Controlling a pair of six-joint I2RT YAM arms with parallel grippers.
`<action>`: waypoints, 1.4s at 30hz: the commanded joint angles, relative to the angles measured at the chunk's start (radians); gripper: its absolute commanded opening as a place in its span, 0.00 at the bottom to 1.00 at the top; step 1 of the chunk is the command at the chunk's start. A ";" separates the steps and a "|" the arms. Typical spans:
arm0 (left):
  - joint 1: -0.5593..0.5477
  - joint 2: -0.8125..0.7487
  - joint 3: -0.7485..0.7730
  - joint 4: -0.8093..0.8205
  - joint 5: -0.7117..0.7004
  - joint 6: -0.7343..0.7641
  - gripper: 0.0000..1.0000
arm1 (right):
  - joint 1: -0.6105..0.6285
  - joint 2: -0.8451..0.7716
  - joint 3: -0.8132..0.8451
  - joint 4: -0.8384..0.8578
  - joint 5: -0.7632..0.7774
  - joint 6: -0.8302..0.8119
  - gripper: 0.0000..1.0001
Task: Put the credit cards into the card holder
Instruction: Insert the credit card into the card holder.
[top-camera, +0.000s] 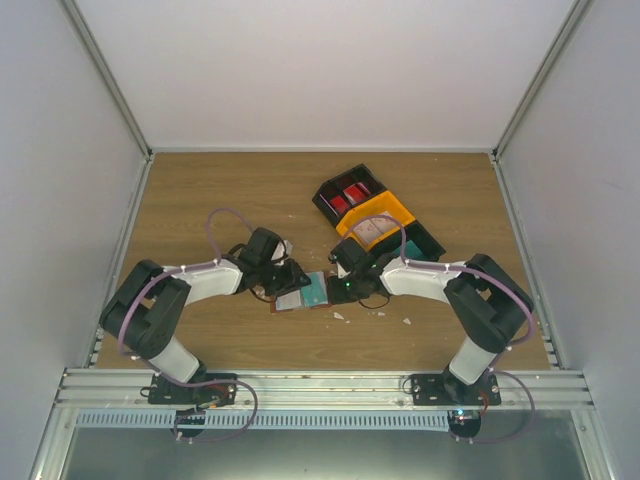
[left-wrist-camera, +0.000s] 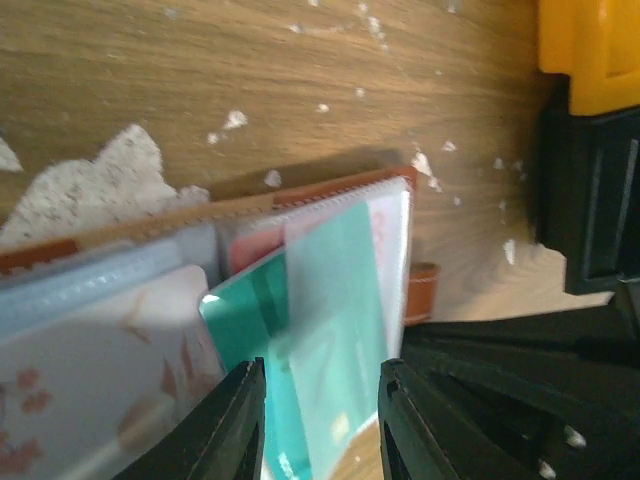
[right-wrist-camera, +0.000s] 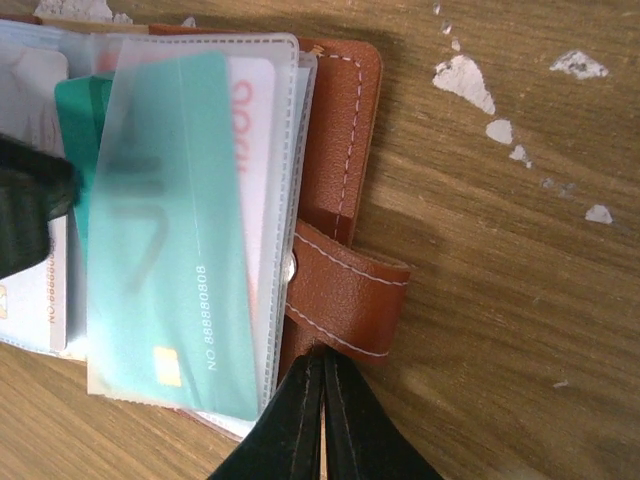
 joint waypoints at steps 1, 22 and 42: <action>0.006 0.052 0.031 -0.044 -0.050 0.032 0.34 | -0.003 0.054 -0.011 -0.083 0.026 -0.020 0.06; -0.001 0.010 0.024 -0.093 -0.091 0.039 0.40 | -0.009 0.064 -0.013 -0.077 0.026 -0.026 0.06; -0.014 0.133 0.072 0.006 -0.006 0.071 0.32 | -0.009 0.076 -0.006 -0.062 0.016 -0.032 0.04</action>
